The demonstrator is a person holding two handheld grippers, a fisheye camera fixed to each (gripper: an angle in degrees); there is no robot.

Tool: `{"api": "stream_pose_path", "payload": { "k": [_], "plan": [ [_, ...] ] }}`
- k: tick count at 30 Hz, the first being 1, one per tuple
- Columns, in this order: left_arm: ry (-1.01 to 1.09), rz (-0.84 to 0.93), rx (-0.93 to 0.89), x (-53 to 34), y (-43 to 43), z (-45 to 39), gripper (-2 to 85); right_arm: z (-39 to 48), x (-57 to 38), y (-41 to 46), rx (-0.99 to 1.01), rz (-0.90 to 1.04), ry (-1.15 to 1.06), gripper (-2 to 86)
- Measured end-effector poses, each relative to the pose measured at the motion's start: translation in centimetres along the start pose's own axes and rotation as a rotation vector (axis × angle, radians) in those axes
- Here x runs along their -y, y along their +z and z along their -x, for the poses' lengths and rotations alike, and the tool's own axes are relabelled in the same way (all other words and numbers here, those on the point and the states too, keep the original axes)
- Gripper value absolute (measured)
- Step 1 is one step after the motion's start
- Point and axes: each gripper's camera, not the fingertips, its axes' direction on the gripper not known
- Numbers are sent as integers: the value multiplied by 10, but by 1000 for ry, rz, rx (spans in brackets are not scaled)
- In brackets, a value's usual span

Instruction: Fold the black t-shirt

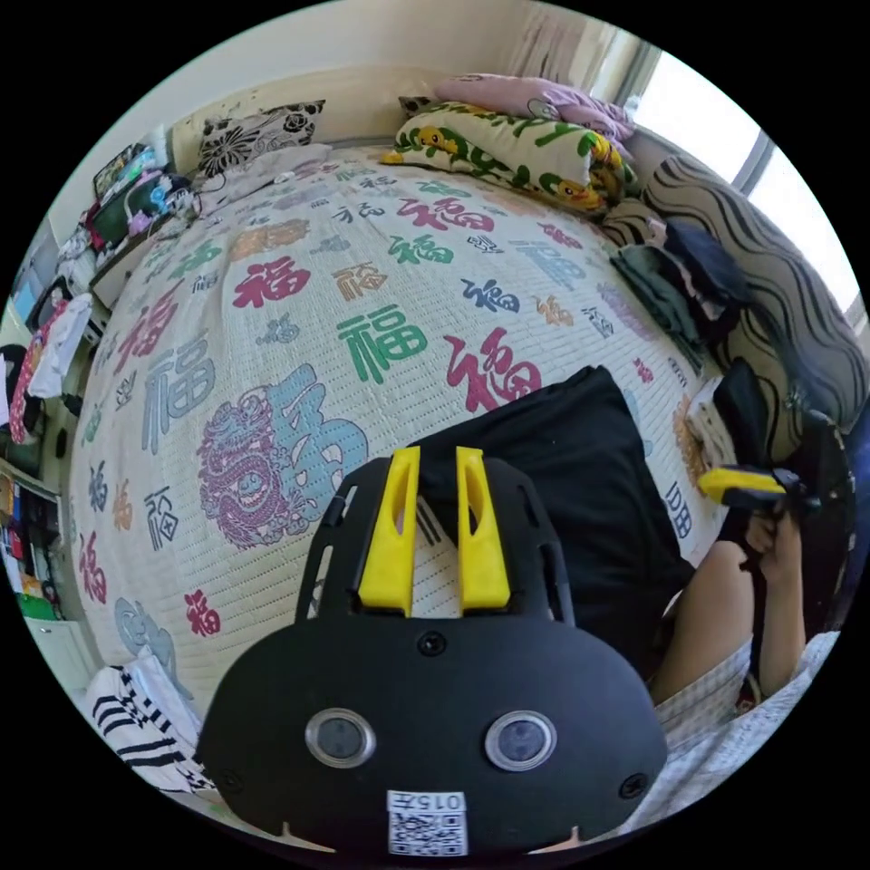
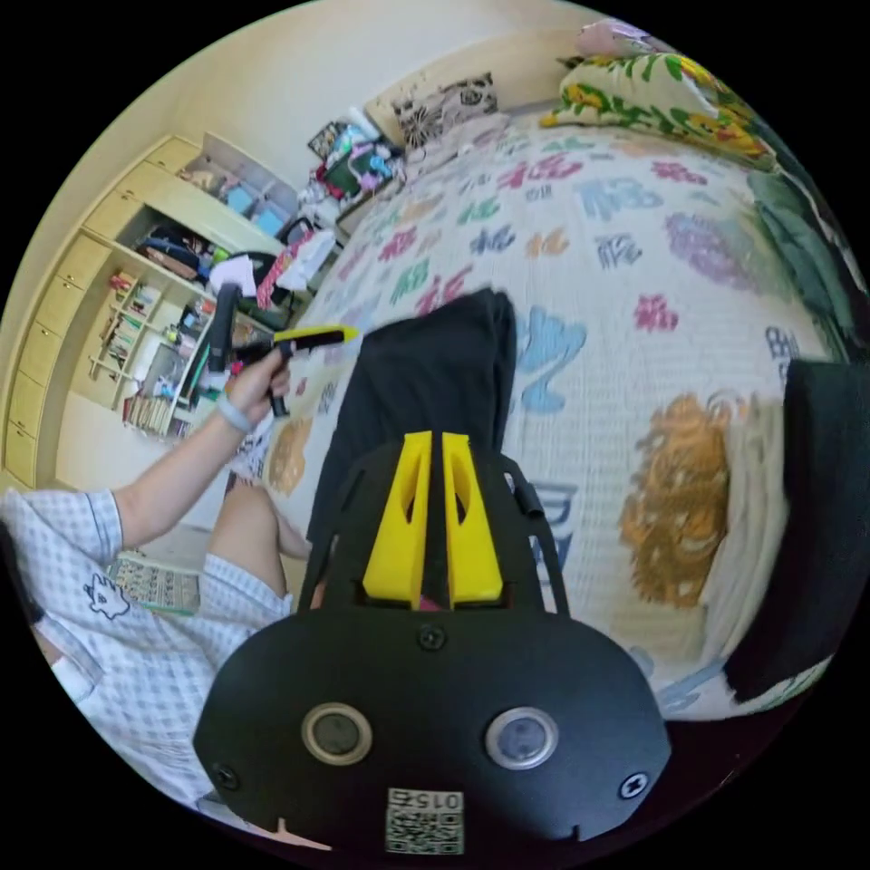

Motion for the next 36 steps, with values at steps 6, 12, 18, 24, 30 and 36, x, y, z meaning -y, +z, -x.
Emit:
{"api": "stream_pose_path", "payload": {
  "k": [6,12,18,24,30,36],
  "plan": [
    [-206,45,-173,-11,55,63,92,-16,99,30,54,3,88,80],
    [-306,20,-338,-27,95,106,57,-14,144,90,38,226,133,24],
    [-219,24,-225,-35,126,113,18,-11,142,83,49,120,200,11],
    [-289,-96,-288,-74,113,136,51,35,124,61,6,107,126,47],
    [-361,-172,-425,-179,92,146,54,135,32,29,-14,92,-80,54],
    [-472,-134,-467,-210,103,142,76,230,-28,71,-3,163,-161,81]
  ]
}}
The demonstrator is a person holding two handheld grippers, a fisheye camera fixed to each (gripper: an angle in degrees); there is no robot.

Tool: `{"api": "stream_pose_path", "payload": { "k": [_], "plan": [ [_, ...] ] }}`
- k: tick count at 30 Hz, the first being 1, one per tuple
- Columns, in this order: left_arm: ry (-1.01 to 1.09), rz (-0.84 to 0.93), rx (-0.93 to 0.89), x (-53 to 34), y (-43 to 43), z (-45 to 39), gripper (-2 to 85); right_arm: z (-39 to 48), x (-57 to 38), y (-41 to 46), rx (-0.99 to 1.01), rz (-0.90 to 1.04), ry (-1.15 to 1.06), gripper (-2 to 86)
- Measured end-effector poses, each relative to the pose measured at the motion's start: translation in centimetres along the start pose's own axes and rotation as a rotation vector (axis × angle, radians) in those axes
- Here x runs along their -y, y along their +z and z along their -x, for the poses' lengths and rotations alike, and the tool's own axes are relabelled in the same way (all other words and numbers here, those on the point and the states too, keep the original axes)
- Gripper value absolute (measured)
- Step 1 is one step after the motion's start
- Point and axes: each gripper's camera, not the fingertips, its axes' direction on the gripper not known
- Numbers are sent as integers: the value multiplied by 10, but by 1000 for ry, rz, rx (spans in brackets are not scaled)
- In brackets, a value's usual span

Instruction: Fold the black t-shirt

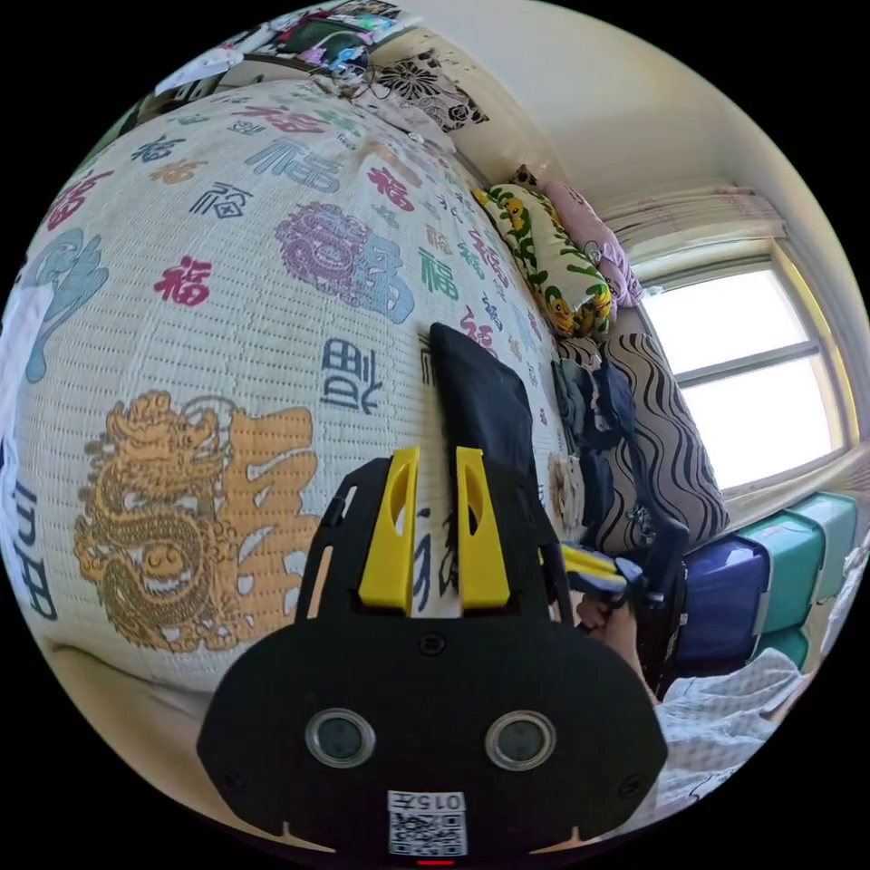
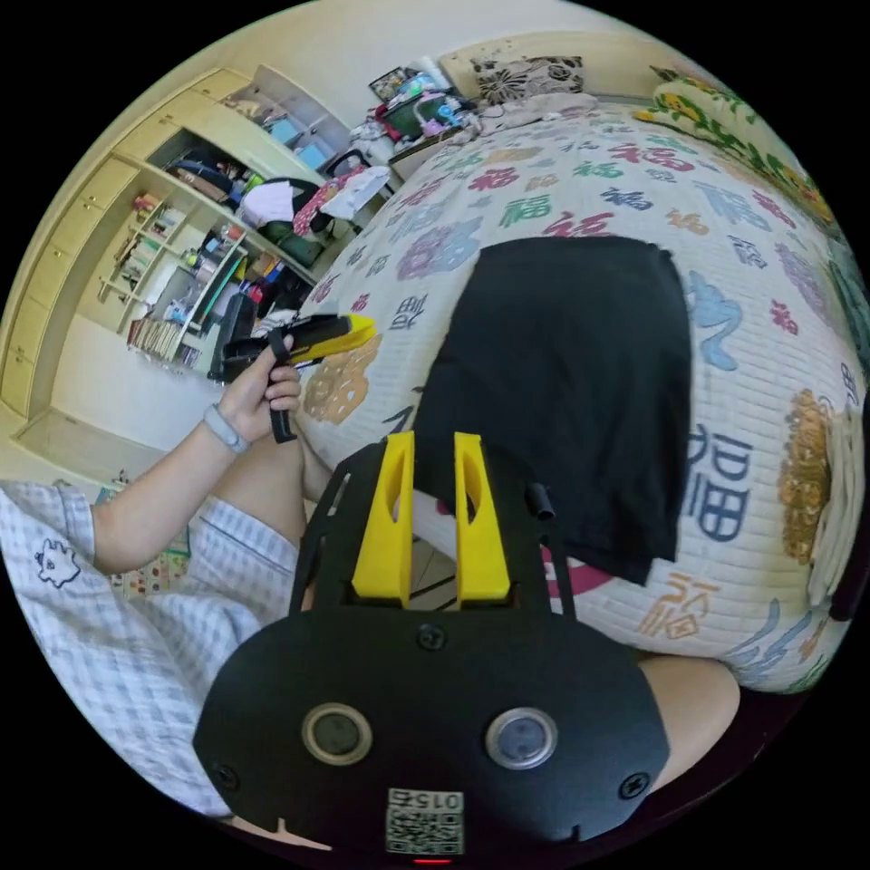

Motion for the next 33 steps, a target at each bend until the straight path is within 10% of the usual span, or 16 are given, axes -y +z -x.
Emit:
{"api": "stream_pose_path", "payload": {
  "k": [11,33],
  "plan": [
    [-4,115,109,94,70,-32,107,76,27,69,-293,216,-131,100],
    [179,213,151,167,171,-28,72,51,50,20,-142,219,-211,61]
  ]
}}
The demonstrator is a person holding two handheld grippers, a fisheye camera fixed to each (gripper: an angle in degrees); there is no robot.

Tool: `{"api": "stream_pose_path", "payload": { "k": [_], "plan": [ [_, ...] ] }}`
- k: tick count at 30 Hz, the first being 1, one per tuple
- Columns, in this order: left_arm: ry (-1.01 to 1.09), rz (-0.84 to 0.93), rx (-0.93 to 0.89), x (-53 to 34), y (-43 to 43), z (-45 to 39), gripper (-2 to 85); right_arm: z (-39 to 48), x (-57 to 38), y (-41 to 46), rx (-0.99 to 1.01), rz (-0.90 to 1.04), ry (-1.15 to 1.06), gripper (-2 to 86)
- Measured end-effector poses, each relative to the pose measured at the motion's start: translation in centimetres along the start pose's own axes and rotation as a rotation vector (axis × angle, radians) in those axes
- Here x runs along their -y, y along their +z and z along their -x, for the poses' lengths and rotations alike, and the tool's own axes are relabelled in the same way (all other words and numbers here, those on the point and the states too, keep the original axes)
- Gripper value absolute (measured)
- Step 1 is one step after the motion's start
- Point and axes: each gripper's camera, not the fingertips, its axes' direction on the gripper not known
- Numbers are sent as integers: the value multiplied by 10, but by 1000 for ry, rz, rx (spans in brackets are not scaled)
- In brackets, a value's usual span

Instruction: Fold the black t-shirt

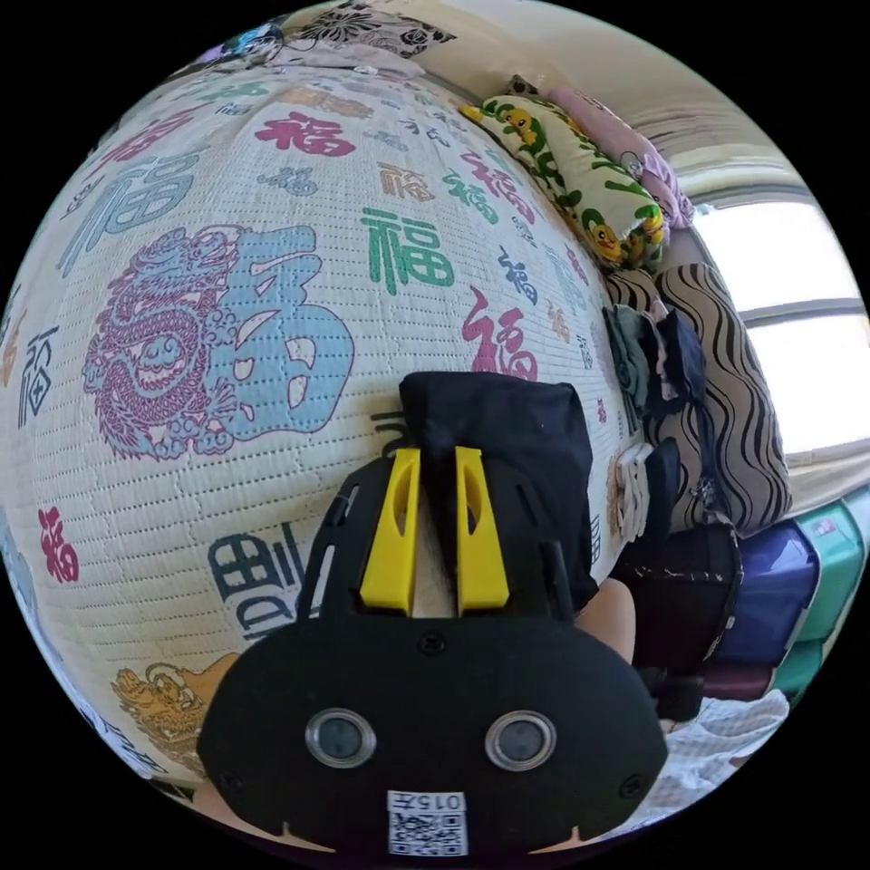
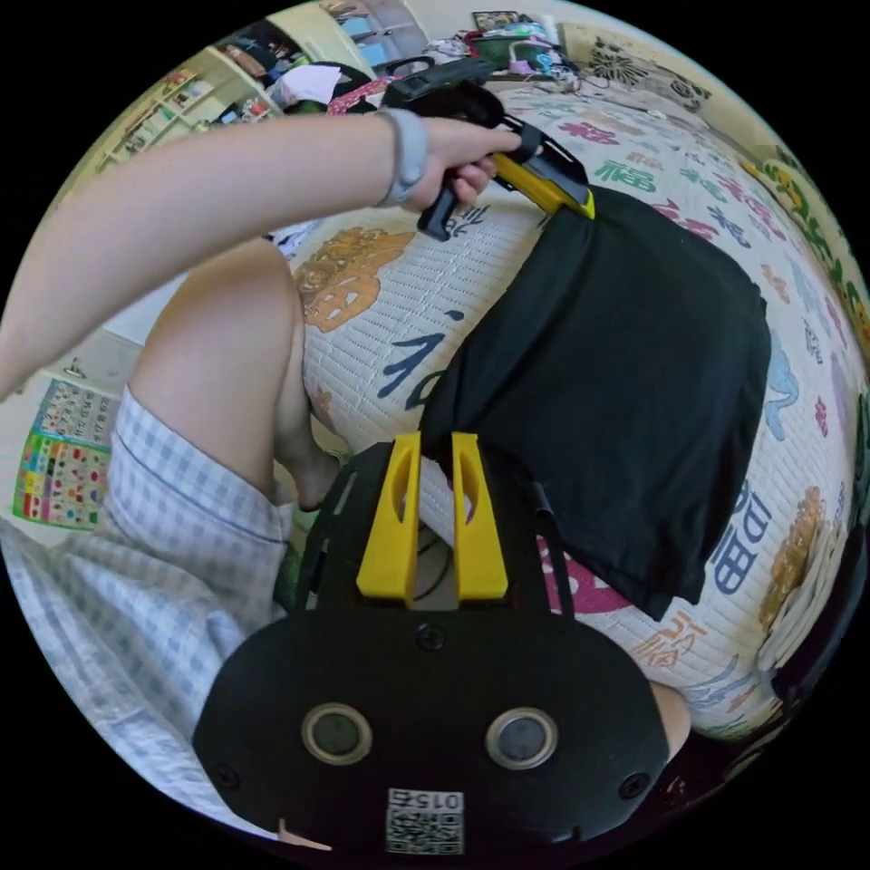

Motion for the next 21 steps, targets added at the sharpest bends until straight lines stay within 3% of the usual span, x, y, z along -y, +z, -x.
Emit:
{"api": "stream_pose_path", "payload": {
  "k": [6,10,16,21],
  "plan": [
    [55,-75,-76,0,-20,10,93,-68,-18,-64,151,-160,103,59],
    [59,-54,-85,18,-16,20,105,-179,-10,-116,192,-303,220,70],
    [7,-28,-177,44,6,47,114,-306,43,-128,290,-245,340,114],
    [-5,-32,-398,51,16,84,107,-370,69,-118,429,-238,406,126]
  ]
}}
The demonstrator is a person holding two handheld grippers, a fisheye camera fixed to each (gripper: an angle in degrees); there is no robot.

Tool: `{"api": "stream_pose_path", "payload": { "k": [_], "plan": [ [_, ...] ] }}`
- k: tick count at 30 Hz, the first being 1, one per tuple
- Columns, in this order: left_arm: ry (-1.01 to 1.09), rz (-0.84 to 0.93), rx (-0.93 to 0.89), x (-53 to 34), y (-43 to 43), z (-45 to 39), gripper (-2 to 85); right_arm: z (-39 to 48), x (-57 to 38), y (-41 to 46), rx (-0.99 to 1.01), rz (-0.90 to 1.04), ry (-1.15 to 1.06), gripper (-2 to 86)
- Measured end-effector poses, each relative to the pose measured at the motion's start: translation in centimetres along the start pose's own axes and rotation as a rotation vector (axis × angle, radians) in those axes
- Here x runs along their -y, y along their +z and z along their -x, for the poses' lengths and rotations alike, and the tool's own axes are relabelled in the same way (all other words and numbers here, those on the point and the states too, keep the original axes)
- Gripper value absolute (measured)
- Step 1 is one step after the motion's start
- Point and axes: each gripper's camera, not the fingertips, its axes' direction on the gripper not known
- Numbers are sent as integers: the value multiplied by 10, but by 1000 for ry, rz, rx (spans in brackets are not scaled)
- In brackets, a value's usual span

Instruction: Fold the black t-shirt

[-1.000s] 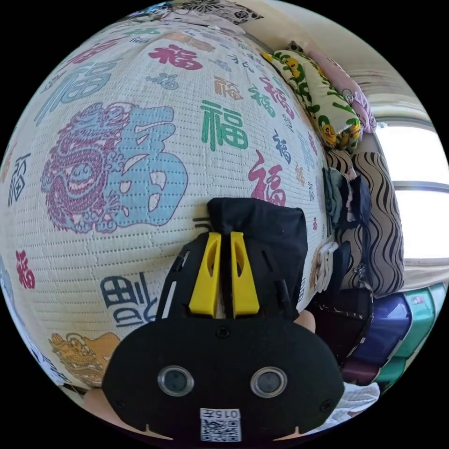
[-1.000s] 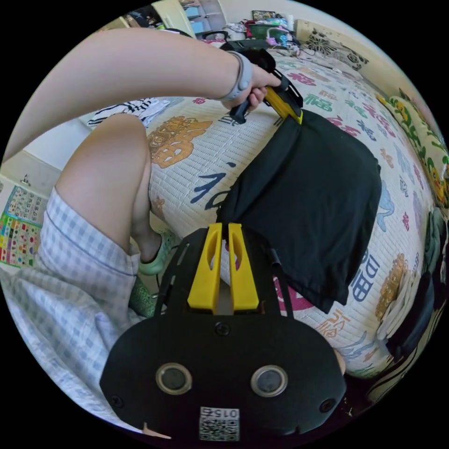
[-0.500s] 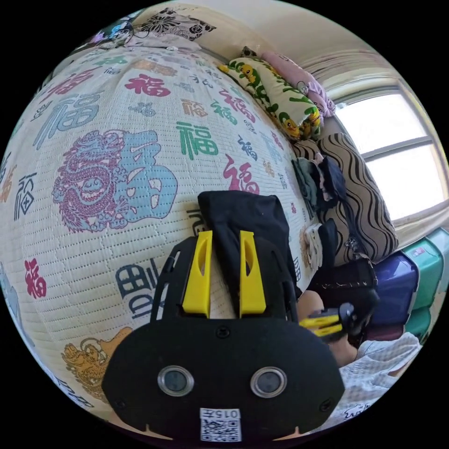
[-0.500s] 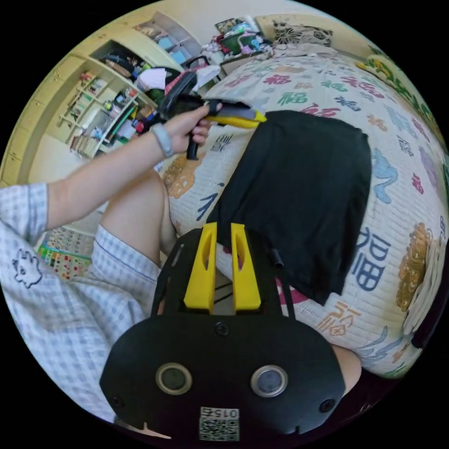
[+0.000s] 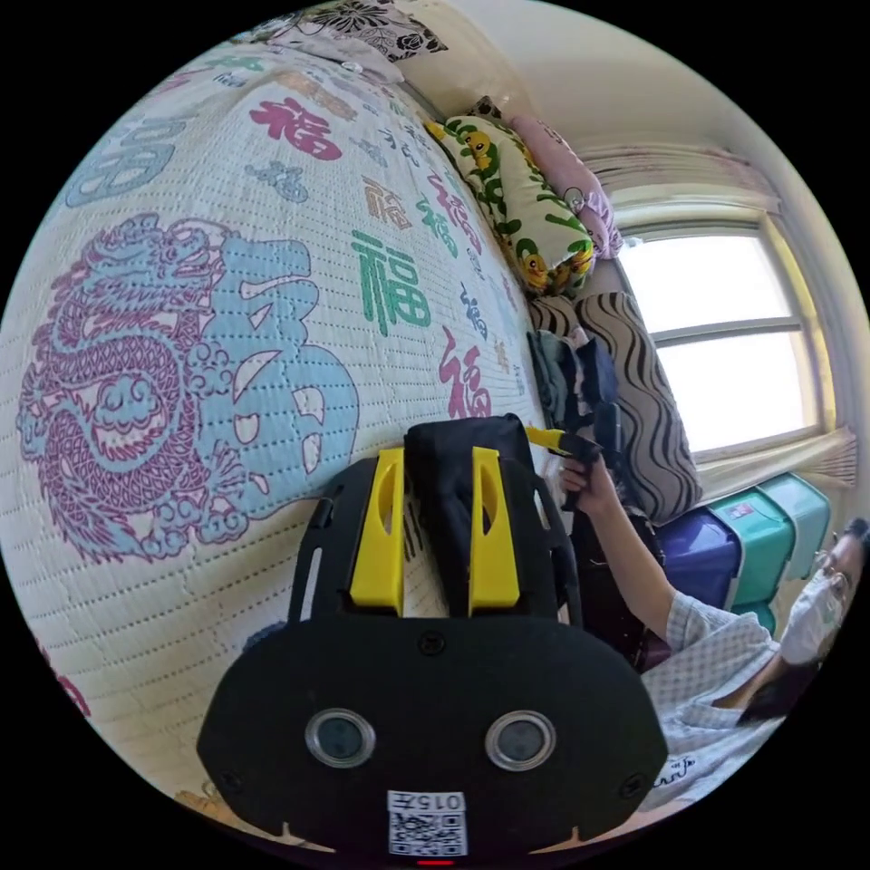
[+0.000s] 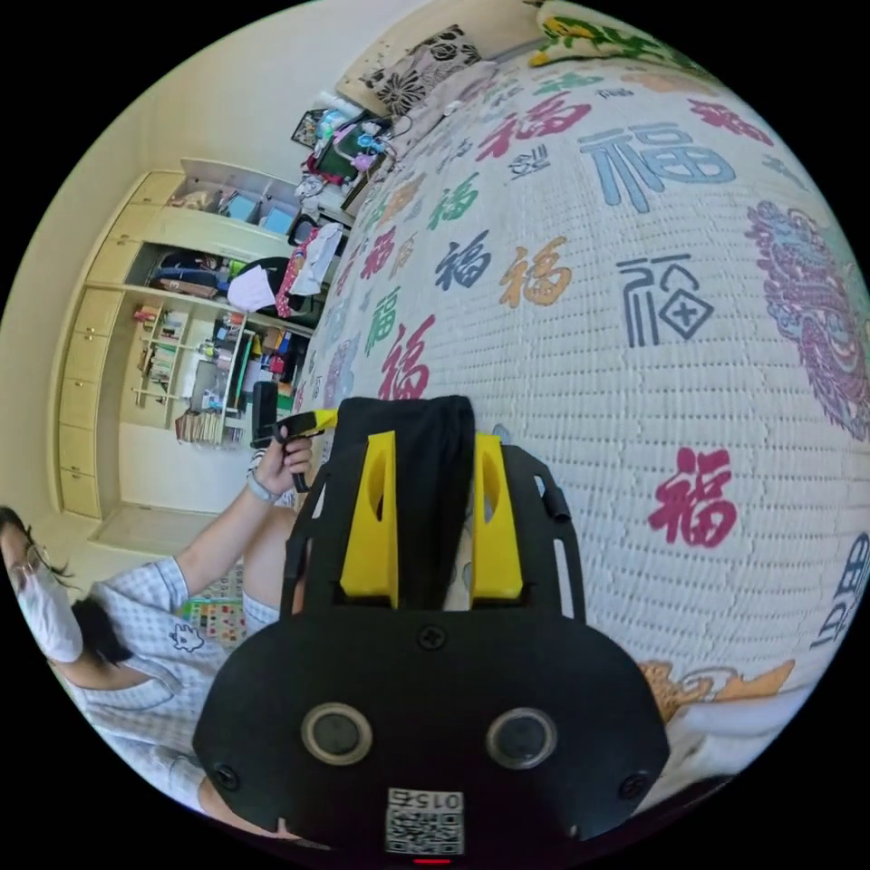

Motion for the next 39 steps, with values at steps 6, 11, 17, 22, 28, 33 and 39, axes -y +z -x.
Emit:
{"api": "stream_pose_path", "payload": {
  "k": [6,11,17,22,28,33,39],
  "plan": [
    [9,5,-148,0,-12,32,86,-52,25,-16,200,51,45,110],
    [59,48,-291,20,32,24,88,-66,51,-6,327,110,10,93],
    [98,137,-199,33,38,7,39,-61,72,-4,297,187,-17,42],
    [239,140,-113,39,16,-35,17,-39,75,-31,216,170,-110,20],
    [439,70,-63,30,-19,-98,17,3,68,-75,189,50,-280,13],
    [689,121,16,-34,-29,-155,34,33,24,-89,197,109,-514,12],
    [919,224,127,-130,-7,-198,38,42,-55,-71,129,268,-649,13]
  ]
}}
